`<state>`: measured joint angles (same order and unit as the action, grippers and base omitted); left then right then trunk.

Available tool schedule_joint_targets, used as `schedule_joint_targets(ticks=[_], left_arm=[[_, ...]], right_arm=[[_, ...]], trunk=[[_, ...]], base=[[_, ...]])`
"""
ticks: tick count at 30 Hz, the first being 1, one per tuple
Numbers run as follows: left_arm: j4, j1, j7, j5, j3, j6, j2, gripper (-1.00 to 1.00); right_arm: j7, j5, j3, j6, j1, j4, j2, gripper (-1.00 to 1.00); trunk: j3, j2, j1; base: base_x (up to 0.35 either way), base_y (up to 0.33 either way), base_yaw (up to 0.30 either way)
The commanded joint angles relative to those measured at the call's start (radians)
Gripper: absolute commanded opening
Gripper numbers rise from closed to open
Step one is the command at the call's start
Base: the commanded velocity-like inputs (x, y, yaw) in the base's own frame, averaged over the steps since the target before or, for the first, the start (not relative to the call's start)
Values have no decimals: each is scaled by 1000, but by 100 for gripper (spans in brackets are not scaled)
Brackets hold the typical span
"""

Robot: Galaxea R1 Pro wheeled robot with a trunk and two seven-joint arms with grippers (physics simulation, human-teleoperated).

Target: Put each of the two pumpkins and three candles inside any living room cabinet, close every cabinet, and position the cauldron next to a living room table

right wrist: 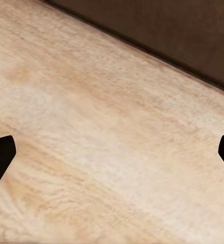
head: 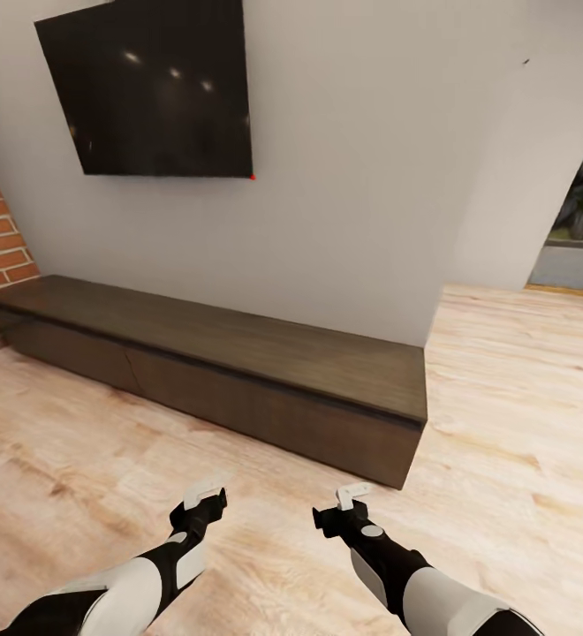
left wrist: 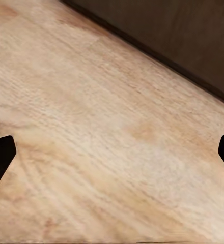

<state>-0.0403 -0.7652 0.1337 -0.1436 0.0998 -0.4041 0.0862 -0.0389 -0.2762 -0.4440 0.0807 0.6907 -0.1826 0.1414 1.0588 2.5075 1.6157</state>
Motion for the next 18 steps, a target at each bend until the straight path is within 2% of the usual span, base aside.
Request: schedule_joint_targets(ticks=[1,4,12,18], left_arm=[[-4,-2,0,1,8,-7,1,100],[-5,-2,0,1,8,-7,0,100],[-4,-2,0,1,8,-7,0,100],[-4,-2,0,1,8,-7,0,100]], right_arm=[[-4,-9,-8,4,1,1,0,100],[-3,-9,-9,4,1,1,0,100],[-3,-9,-9,4,1,0,0,100],[-4,-9,-9,4,1,0,0,100]], trunk=[[0,0,0],[-1,0,0],[-2,0,0],[-3,0,0]], base=[[-93,-84,278],[-92,-83,179],[-92,-82,52],[-92,-81,203]])
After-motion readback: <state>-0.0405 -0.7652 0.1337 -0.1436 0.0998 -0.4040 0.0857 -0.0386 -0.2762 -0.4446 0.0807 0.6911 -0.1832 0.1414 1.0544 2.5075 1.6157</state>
